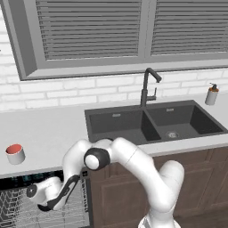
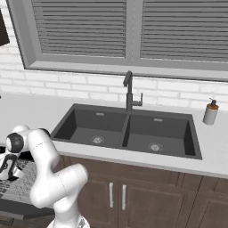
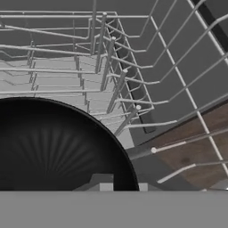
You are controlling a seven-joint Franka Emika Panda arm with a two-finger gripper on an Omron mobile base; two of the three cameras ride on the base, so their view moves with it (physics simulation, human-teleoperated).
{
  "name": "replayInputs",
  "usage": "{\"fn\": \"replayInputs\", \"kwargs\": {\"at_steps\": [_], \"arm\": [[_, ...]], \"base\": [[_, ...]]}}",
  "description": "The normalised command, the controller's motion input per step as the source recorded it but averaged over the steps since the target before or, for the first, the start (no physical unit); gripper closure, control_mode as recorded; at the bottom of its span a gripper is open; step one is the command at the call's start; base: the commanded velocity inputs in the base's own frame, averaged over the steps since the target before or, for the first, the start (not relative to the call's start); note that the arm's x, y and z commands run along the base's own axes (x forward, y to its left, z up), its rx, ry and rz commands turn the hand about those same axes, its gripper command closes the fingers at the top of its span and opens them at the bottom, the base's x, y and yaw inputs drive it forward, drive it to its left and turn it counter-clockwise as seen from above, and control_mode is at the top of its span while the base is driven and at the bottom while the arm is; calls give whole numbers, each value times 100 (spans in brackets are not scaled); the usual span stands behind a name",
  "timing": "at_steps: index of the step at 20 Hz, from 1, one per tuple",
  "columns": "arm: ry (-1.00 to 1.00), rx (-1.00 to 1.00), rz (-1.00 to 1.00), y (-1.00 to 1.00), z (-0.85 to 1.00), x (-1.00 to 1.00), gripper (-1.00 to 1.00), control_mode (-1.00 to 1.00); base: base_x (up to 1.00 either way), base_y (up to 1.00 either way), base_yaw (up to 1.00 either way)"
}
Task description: Pick up the cup and bowl from the counter, place them in the dishwasher, and close the dishwasher door.
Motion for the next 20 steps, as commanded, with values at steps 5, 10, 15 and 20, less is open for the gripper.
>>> {"fn": "replayInputs", "kwargs": {"at_steps": [5, 10, 15, 20], "arm": [[6, 0, 0, 1, 0, -4, 100, -100], [0, 0, 0, 1, 0, -22, -100, -100], [-1, 0, 0, 0, 4, -15, -100, -100], [-2, 17, 0, -7, 76, 0, -100, -100]], "base": [[0, 0, 0], [0, 0, 0], [0, 0, 0], [0, 0, 0]]}}
